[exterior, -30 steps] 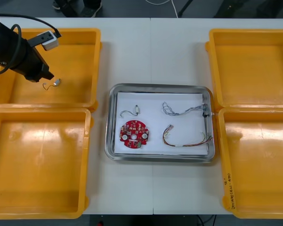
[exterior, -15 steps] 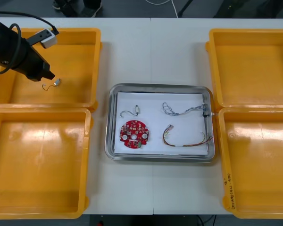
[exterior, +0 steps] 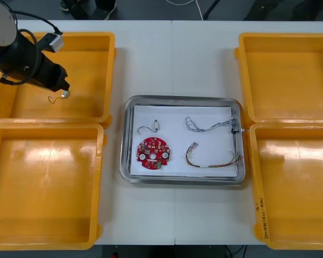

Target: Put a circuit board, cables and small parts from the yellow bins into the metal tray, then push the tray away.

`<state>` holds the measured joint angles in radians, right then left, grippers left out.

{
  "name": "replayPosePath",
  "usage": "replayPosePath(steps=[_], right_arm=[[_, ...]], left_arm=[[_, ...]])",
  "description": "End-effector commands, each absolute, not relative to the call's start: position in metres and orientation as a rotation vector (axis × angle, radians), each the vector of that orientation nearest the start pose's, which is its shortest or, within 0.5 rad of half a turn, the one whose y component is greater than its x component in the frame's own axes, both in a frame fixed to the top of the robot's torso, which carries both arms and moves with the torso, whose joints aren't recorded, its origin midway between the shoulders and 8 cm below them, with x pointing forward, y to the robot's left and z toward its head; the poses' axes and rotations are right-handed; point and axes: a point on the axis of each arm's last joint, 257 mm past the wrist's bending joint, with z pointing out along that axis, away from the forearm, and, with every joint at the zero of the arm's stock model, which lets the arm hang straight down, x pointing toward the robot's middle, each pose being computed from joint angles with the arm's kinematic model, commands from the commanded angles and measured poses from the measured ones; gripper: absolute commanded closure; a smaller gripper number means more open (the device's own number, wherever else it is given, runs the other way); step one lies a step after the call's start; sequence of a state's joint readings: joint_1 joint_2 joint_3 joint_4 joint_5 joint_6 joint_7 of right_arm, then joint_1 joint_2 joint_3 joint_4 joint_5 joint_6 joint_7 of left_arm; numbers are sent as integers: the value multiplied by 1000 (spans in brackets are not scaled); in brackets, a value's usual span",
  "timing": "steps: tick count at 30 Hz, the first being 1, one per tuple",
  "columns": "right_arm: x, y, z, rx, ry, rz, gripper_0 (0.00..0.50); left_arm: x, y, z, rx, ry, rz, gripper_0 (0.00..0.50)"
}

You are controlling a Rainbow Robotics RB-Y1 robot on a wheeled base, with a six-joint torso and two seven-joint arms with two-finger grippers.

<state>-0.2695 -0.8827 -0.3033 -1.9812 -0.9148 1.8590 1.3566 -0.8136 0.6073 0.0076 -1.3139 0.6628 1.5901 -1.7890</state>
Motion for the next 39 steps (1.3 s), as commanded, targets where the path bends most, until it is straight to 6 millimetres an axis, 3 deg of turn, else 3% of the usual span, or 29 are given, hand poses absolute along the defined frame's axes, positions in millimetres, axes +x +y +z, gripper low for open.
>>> replayPosePath(steps=[1, 8, 17, 26, 39], right_arm=[[409, -405, -137, 69, 2634, 7, 0], [409, -404, -139, 70, 2635, 13, 0], [410, -406, -138, 78, 2631, 0, 0], [411, -409, -139, 106, 2627, -7, 0], [409, -406, -139, 148, 2633, 20, 0]], left_arm=[[583, 305, -128, 255, 2557, 13, 0], [591, 304, -129, 103, 2542, 13, 0], [604, 303, -130, 50, 2500, 5, 0], [624, 302, -150, 17, 2463, -31, 0], [636, 294, -178, 30, 2454, -16, 0]])
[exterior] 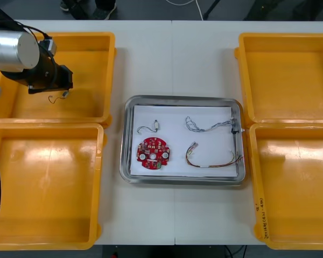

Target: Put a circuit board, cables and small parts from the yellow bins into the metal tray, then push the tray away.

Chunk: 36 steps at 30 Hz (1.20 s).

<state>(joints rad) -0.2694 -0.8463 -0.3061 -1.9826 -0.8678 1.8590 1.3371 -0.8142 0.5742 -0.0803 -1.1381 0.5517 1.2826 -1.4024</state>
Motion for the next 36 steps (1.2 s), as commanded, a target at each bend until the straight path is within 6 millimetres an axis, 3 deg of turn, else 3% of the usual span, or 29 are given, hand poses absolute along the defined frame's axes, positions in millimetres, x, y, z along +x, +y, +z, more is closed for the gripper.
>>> replayPosePath(steps=[1, 14, 15, 16, 17, 18, 19, 21, 29, 33, 36], right_arm=[[409, -405, -140, 149, 2635, 22, 0], [408, -404, -140, 159, 2637, 33, 0], [408, -404, -140, 159, 2637, 32, 0], [408, -404, -140, 158, 2636, 35, 0], [408, -404, -140, 159, 2637, 34, 0], [408, -403, -140, 158, 2638, 36, 0], [409, -403, -139, 159, 2634, 35, 0], [408, -403, -140, 162, 2637, 37, 0], [408, -402, -141, 158, 2639, 42, 0], [408, -402, -140, 158, 2637, 40, 0], [408, -402, -140, 158, 2636, 38, 0]], left_arm=[[636, 293, -180, 32, 2455, -10, 0], [637, 297, -202, 19, 2469, -4, 0], [637, 297, -202, 21, 2471, -2, 29], [637, 297, -203, 21, 2473, -3, 142], [636, 298, -205, 18, 2477, -3, 317], [637, 297, -204, 20, 2474, -3, 398], [636, 298, -205, 18, 2476, -1, 448], [636, 298, -204, 20, 2476, 0, 495], [636, 298, -202, 18, 2476, -3, 500], [637, 295, -187, 19, 2458, -18, 500], [636, 290, -161, 14, 2433, -53, 500]])
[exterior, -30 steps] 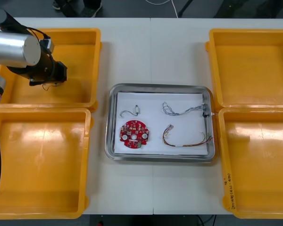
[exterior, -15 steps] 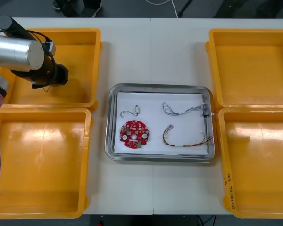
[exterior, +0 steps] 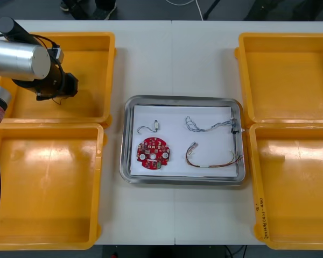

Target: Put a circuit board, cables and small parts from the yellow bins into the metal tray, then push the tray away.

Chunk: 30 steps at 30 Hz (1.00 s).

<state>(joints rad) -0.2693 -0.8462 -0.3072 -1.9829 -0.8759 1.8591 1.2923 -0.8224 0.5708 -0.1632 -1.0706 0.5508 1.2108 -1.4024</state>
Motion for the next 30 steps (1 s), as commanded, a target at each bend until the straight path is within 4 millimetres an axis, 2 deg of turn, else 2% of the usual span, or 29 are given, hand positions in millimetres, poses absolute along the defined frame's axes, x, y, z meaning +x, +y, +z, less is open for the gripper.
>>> replayPosePath(steps=[1, 9, 15, 21, 28, 30], right_arm=[[408, -402, -139, 158, 2634, 40, 0], [408, -402, -140, 155, 2637, 41, 0], [408, -402, -140, 157, 2636, 40, 0], [408, -402, -140, 158, 2636, 38, 0], [408, -401, -139, 155, 2635, 41, 0], [408, -402, -140, 157, 2637, 42, 0]], left_arm=[[636, 289, -156, 11, 2429, -60, 500], [623, 280, -97, 1, 2376, -122, 500], [607, 268, -66, 25, 2358, -133, 500], [586, 248, -45, -18, 2379, -174, 500], [562, 217, -42, -50, 2465, -169, 500], [556, 202, -42, -60, 2497, -172, 500]])
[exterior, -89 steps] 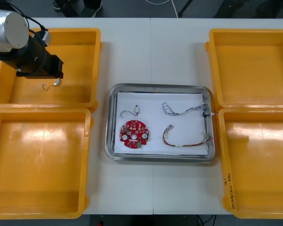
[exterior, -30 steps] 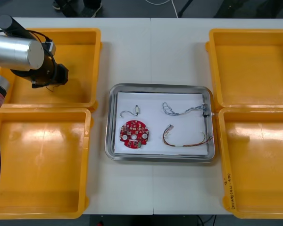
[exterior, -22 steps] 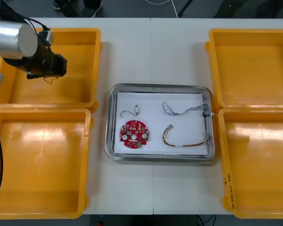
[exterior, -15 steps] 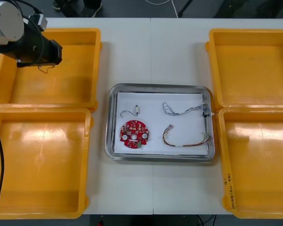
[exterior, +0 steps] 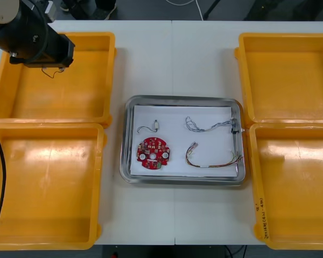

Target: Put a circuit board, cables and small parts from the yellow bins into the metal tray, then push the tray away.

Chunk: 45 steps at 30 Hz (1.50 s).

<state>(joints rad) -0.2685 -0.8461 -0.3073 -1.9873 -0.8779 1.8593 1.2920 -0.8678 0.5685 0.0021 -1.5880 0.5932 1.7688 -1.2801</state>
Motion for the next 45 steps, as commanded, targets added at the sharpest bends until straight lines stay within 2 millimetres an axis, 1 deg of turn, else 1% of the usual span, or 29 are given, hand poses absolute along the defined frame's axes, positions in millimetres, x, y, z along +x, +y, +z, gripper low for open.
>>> replayPosePath(steps=[1, 3, 4, 5, 10, 11, 16, 21, 22, 26, 31, 37, 41, 45], right_arm=[[408, -402, -140, 157, 2635, 42, 0], [408, -401, -139, 154, 2634, 41, 0], [408, -401, -139, 151, 2635, 42, 0], [408, -400, -139, 152, 2634, 42, 0], [408, -401, -139, 154, 2634, 40, 0], [408, -400, -139, 156, 2634, 43, 0], [408, -400, -139, 156, 2634, 43, 0], [408, -400, -139, 154, 2633, 42, 0], [408, -400, -139, 153, 2633, 44, 0], [408, -400, -139, 152, 2633, 42, 0], [408, -400, -139, 153, 2632, 45, 0], [408, -400, -139, 151, 2633, 44, 0], [408, -400, -138, 153, 2632, 44, 0], [408, -399, -139, 152, 2634, 46, 0]], left_arm=[[554, 199, -42, -63, 2505, -173, 500], [547, 183, -43, -72, 2534, -179, 500], [545, 181, -44, -75, 2540, -176, 500], [543, 174, -45, -79, 2552, -178, 500], [534, 138, -55, -99, 2585, -210, 500], [532, 135, -58, -100, 2593, -212, 500], [525, 102, -74, -85, 2609, -184, 500], [517, 74, -89, -40, 2614, -146, 500], [516, 66, -92, -30, 2611, -145, 500], [510, 44, -102, -7, 2615, -134, 500], [507, 16, -123, 29, 2621, -123, 500], [516, -10, -149, 52, 2612, -153, 500], [520, -20, -165, 62, 2614, -164, 500], [525, -26, -178, 60, 2618, -176, 500]])
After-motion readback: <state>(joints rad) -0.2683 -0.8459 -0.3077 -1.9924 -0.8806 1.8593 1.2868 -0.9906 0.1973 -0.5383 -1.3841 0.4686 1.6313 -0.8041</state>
